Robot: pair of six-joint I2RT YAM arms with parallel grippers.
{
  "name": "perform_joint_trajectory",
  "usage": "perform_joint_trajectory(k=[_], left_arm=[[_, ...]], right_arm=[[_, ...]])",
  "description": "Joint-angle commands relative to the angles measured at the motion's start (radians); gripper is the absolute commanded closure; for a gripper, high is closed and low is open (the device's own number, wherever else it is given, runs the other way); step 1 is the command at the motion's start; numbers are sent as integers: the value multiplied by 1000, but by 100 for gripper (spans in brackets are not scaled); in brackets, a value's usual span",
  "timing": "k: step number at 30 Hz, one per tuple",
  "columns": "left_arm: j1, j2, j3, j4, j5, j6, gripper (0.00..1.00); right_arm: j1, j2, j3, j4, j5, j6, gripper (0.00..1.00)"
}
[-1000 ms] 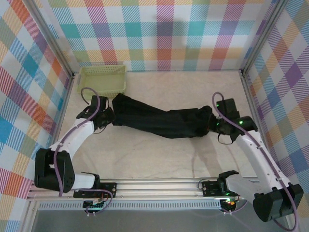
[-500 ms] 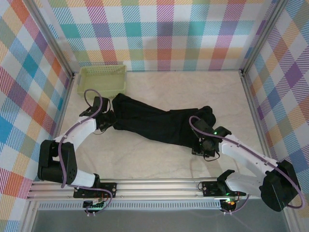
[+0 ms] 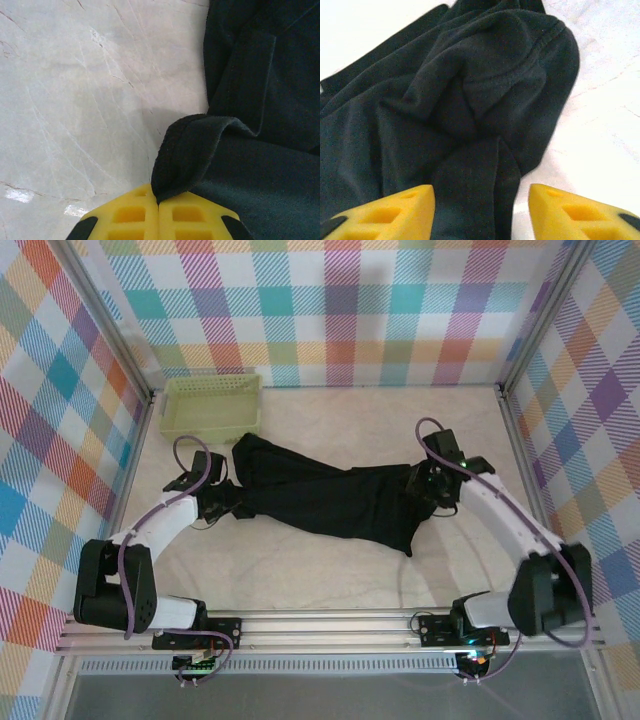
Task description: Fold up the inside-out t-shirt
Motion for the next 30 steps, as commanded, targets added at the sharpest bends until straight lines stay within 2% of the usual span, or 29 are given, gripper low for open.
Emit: perform_joint_trajectory(k=[1,8,9,13,17,20,23,26,30], left_arm=[[13,-24,-15,20,0,7,100],[12,-11,-21,29,-1,6,100],[13,-10,-21,28,-3,6,100],[12,-10,-17,30,-11,9,100],[11,-38,-15,44,0,18,100],[14,-70,-12,88,46,19,100],[13,-46,75,84,91,5,100],[12,16,239,48,126,-12,100],[14,21,423,-21,43,-8,100]], right_arm=[[-20,76,40,60,-50,-65,49],[-27,207,37,83,-54,-52,46],[-27,207,20,94,-74,-48,49],[-23,156,-39,95,-93,-40,77],[-24,31,-72,42,-10,-46,100],[-24,-94,-71,-6,63,-67,100],[-47,-177,18,-70,118,-109,100],[-90,-159,210,-118,133,-147,100],[-97,-83,493,-221,204,-182,100]])
